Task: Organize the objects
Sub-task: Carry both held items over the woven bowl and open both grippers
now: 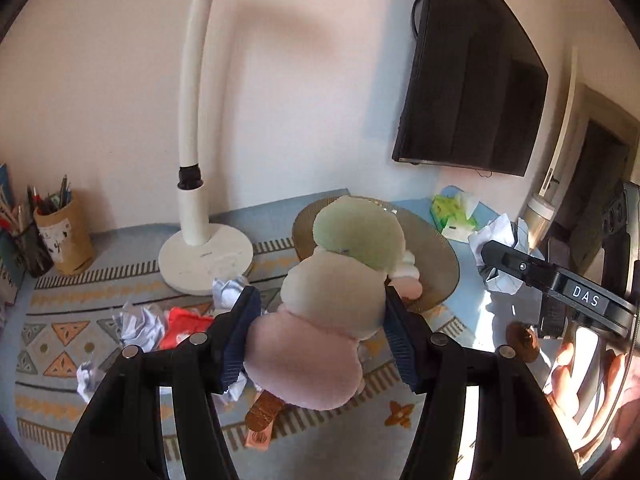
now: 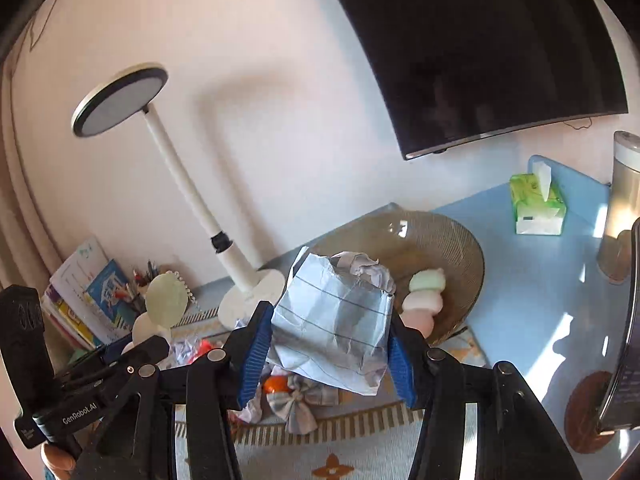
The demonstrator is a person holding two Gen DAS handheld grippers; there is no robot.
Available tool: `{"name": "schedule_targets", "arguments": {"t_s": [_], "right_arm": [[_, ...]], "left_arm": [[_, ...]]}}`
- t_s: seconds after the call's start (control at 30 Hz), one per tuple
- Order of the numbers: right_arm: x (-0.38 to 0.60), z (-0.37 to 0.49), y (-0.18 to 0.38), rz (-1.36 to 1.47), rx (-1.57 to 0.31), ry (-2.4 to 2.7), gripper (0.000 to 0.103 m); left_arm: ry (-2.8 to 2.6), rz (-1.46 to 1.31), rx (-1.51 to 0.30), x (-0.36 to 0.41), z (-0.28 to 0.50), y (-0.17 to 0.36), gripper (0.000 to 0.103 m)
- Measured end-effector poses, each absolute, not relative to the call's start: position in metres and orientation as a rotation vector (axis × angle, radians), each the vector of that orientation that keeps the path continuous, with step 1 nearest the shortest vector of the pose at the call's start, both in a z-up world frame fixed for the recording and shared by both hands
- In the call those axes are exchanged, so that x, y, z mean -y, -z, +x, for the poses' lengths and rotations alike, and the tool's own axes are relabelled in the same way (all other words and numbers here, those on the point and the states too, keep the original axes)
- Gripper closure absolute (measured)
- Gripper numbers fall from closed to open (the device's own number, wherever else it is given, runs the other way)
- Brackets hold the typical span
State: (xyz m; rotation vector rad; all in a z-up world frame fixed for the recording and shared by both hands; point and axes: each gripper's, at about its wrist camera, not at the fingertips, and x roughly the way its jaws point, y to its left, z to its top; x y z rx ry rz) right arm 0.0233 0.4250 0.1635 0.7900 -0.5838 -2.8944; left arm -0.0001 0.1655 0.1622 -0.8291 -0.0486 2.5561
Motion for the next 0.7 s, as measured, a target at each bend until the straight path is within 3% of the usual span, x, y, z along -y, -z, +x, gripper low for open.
{"name": "schedule_targets", "arguments": {"t_s": [0.2,0.3,0.37,0.43,0.5,0.53,0.7], "right_arm": [[-0.450,-0.022,-0.143,0.844,0.714,2.945,0.051],[-0.456,-0.039,-0.135,0.842,0.728,2.962,0.051],[-0.460,-0.047,-0.127,0.842,0.756,2.938,0.050],[-0.463,-0.056,-0.117,0.852,0.780,2.871,0.036],[-0.465,-0.059,-0.108,0.866,0.807,2.830,0.032],[-0.465,-0.059,-0.105,0.871,0.807,2.821,0.032],[-0.462,-0.046,-0.108,0.876,0.789,2.777,0.032]], "left_arm": [[-2.555,-0.930,0.184,-0.216,-0.076,-0.148,0.045],[-2.585,-0.957,0.160,-0.233,-0.091,-0.134,0.045],[-2.603,-0.966,0.151,-0.241,-0.097,-0.125,0.040],[-2.608,-0.979,0.145,-0.245,-0.103,-0.115,0.032],[-2.587,-1.019,0.128,-0.246,-0.107,-0.108,0.016],[-2.582,-1.024,0.131,-0.245,-0.109,-0.105,0.014],[-2.574,-1.007,0.154,-0.230,-0.091,-0.111,0.014]]}}
